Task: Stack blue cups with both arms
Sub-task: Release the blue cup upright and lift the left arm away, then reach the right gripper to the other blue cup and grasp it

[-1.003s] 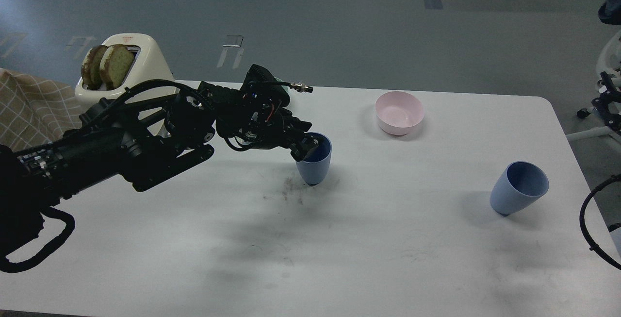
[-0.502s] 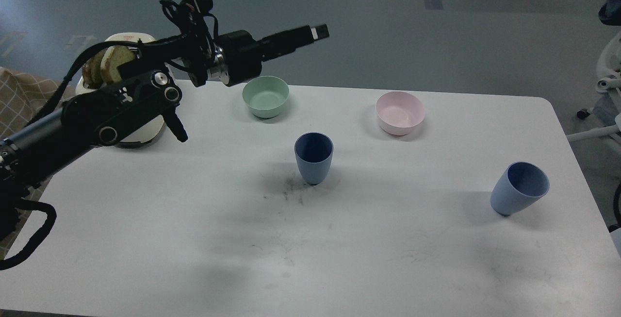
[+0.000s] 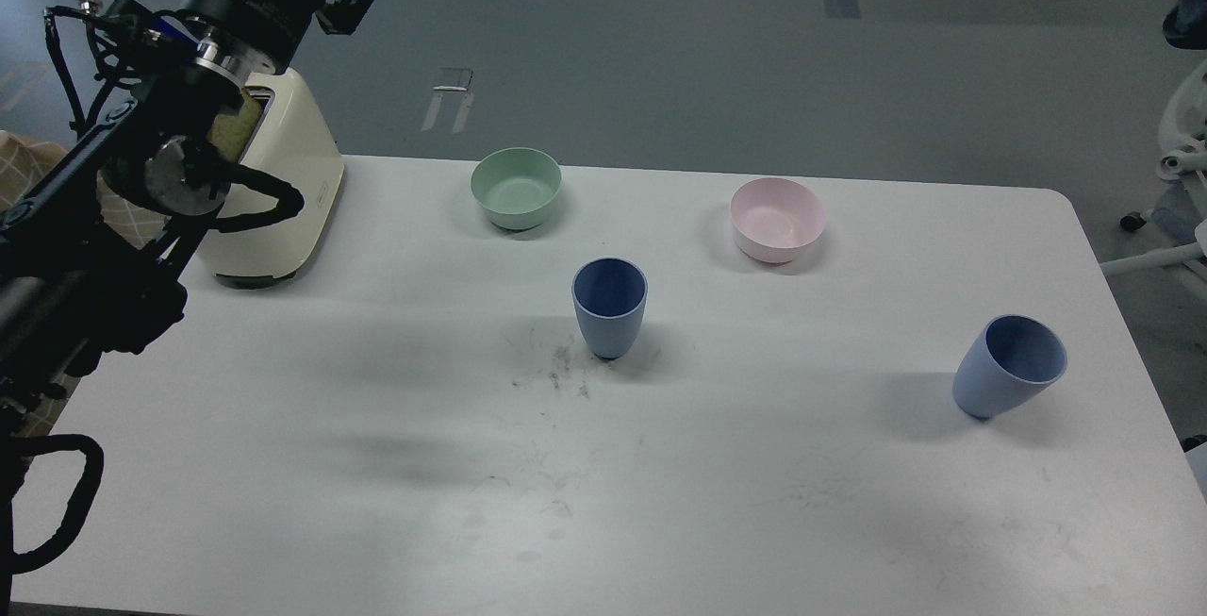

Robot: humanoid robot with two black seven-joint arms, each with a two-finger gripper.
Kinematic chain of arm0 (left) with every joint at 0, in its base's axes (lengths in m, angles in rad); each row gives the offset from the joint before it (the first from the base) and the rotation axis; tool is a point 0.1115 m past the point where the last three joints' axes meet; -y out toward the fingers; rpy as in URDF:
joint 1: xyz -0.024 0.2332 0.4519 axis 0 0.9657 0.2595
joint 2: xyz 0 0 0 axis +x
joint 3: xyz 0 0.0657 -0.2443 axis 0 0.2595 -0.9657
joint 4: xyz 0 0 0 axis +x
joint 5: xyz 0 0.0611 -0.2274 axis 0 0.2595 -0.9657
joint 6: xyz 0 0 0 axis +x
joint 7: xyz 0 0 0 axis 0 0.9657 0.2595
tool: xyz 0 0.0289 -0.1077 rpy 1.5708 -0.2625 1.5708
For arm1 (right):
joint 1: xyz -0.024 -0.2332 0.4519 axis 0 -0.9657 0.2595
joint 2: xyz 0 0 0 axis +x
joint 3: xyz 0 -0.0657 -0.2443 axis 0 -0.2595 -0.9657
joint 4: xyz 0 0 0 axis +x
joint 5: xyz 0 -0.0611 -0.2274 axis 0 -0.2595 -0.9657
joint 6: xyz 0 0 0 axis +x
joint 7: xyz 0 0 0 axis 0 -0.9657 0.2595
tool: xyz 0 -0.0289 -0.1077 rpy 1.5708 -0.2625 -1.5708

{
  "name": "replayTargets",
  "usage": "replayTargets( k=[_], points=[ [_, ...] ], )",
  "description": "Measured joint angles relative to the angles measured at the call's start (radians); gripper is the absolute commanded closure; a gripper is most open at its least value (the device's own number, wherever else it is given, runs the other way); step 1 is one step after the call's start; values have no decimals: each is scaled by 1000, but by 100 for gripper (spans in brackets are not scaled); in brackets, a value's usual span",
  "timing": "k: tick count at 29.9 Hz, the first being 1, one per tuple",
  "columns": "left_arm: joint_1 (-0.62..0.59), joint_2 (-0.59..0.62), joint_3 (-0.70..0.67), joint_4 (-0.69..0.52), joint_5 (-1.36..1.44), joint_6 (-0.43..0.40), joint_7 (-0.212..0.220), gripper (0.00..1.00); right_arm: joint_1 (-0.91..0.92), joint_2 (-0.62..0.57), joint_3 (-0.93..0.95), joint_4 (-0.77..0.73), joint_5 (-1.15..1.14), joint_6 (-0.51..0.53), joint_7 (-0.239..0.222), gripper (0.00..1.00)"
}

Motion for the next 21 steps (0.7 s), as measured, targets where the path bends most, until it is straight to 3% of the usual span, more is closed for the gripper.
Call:
replayTargets(
  k=[4, 10, 21],
  points=[
    [9, -17, -20, 9, -6, -2, -44, 2, -30, -21, -68, 108, -226, 0, 6, 0],
    [42, -28, -73, 13, -46, 4, -49, 2, -109, -113, -253, 255, -625, 0, 16, 0],
    [49, -21, -160, 60, -105, 31, -33, 2, -121, -144, -595, 275, -810, 0, 20, 0]
  ],
)
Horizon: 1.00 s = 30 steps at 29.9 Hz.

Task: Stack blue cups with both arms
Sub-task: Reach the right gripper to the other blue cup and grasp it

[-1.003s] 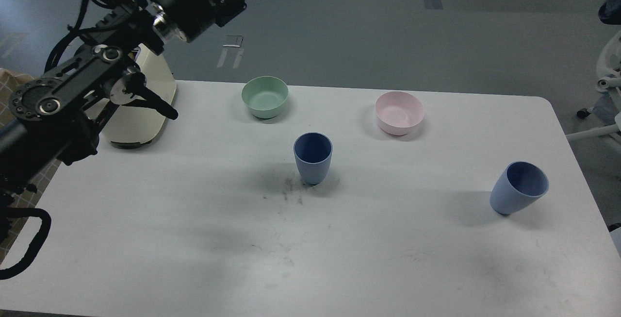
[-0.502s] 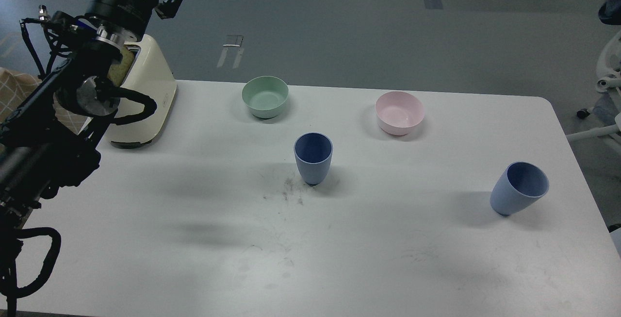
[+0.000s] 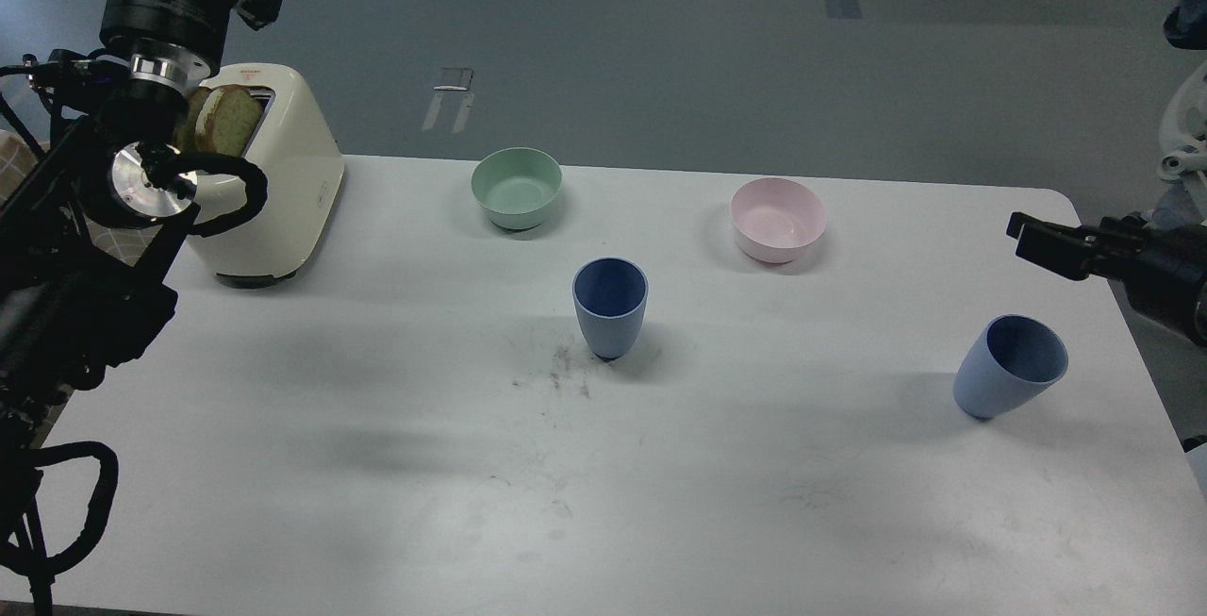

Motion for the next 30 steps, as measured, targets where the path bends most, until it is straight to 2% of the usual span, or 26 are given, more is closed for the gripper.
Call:
replayTargets(
  k=[8, 11, 15, 17, 19, 20, 21, 25, 30],
  points=[
    [4, -8, 11, 7, 10, 3, 1, 2, -62, -45, -18, 3, -10, 0, -6, 1],
    [4, -14, 12, 31, 10, 4, 19, 2, -93, -64, -19, 4, -9, 0, -5, 4],
    [3, -36, 10, 73, 10, 2, 38, 2, -124, -70, -20, 4, -9, 0, -5, 14],
    [3, -49, 9, 81, 9, -1, 39, 2, -138, -70, -20, 2, -10, 0, -5, 25],
    [1, -56, 8, 83, 8, -3, 39, 2, -148, -70, -20, 2, -10, 0, -5, 46],
    [0, -58, 8, 83, 7, -3, 38, 2, -151, -70, -20, 1, -11, 0, -5, 52],
    [-1, -60, 8, 84, 7, -4, 38, 2, -153, -70, -20, 0, -11, 0, -7, 62],
    [-6, -63, 7, 85, 6, -6, 37, 2, -163, -63, -20, -10, -12, 0, -30, 80],
    [-8, -63, 6, 85, 6, -16, 37, 2, -168, -37, -20, -18, -12, 0, -41, 95]
  ],
)
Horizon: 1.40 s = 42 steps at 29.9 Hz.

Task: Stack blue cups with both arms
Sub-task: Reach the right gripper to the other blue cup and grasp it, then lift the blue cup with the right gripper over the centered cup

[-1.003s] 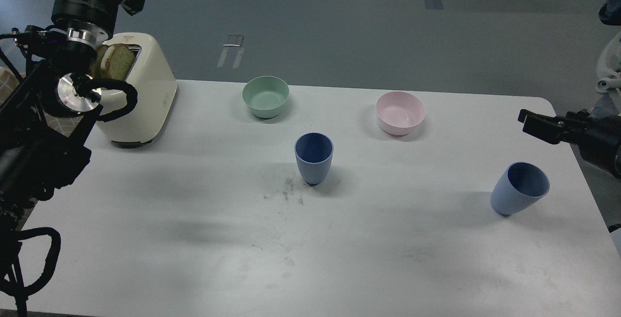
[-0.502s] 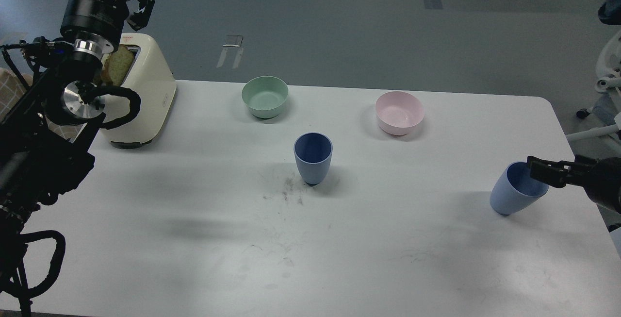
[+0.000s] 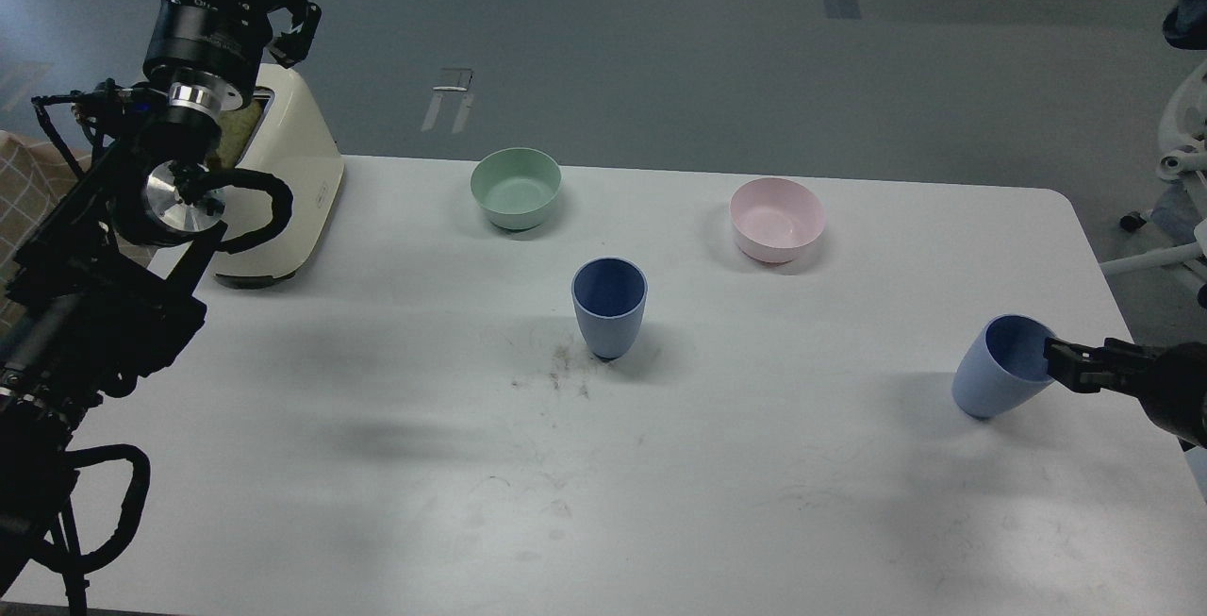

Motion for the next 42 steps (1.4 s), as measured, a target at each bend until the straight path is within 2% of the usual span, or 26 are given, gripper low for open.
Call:
replayTargets(
  k=[1, 13, 21, 27, 31, 33, 37, 42],
  points=[
    [0, 0, 0, 0, 0, -1, 0, 2, 0, 3, 0, -1, 1, 0, 0, 100],
    [0, 0, 2, 0, 2, -1, 1, 2, 5, 41, 30, 4, 11, 0, -2, 100],
    [-6, 0, -2, -1, -1, 2, -3, 2, 21, 22, 257, 32, 103, 0, 4, 100],
    [-6, 1, -4, -3, -3, 0, -5, 2, 223, 24, 301, 101, 183, 0, -1, 100],
    [-6, 2, -6, -3, -6, 2, -7, 2, 363, 123, 219, 154, 186, 0, -11, 100],
    [-6, -1, -8, -3, -8, 4, -7, 2, 433, 175, 146, 166, 186, 0, -36, 100],
    [-5, -8, -10, -3, -13, 3, -8, 2, 581, 292, -61, 164, 184, 0, -115, 100],
    [-5, -9, -12, -3, -14, -2, -8, 2, 699, 404, -279, 143, 181, 0, -138, 100]
  ],
)
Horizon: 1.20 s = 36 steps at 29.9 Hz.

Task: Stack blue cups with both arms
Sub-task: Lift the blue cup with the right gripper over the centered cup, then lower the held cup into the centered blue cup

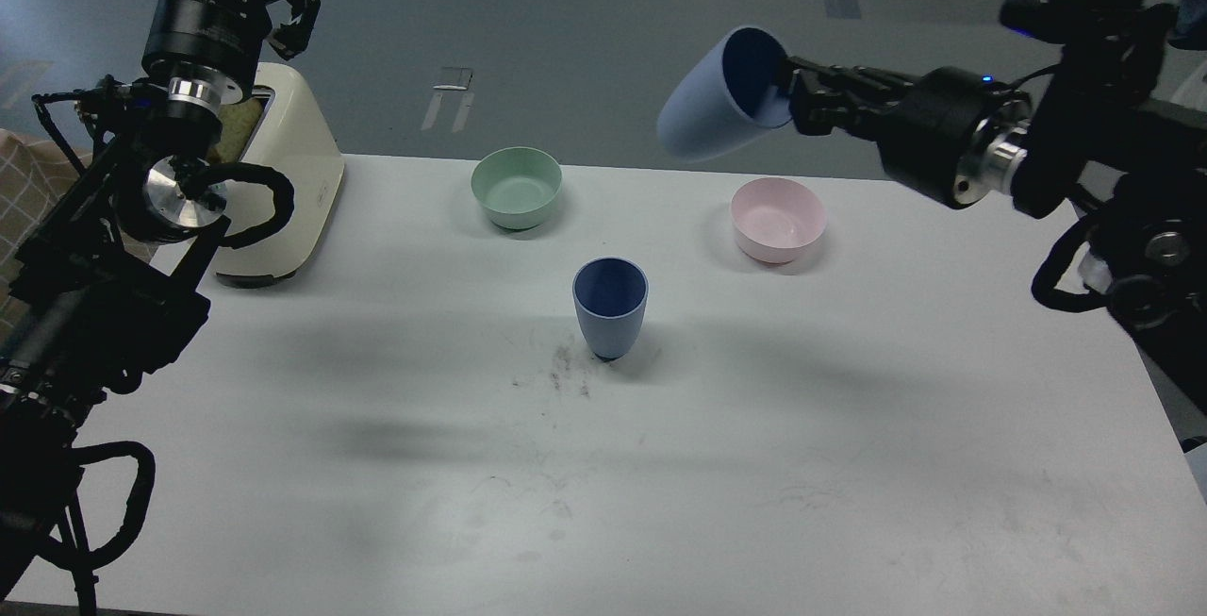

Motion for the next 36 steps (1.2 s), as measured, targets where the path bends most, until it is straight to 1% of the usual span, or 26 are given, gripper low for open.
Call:
replayTargets(
  k=[5, 10, 17, 23, 36],
  points=[
    [0, 1, -1, -1, 0, -4, 0, 2, 120, 82, -154, -52, 4, 0, -2, 100],
    [1, 2, -2, -1, 0, -9, 0, 2, 182, 102, -255, -125, 3, 0, -2, 100],
    [3, 4, -2, -2, 0, -18, -1, 2, 172, 98, -321, -166, 0, 0, -3, 100],
    [2, 4, -4, -2, 0, -35, -3, 2, 164, 111, -332, -210, -3, 0, -3, 100],
    [-1, 1, -5, 0, 0, -36, -1, 2, 164, 182, -343, -282, -4, 0, -3, 100]
  ],
)
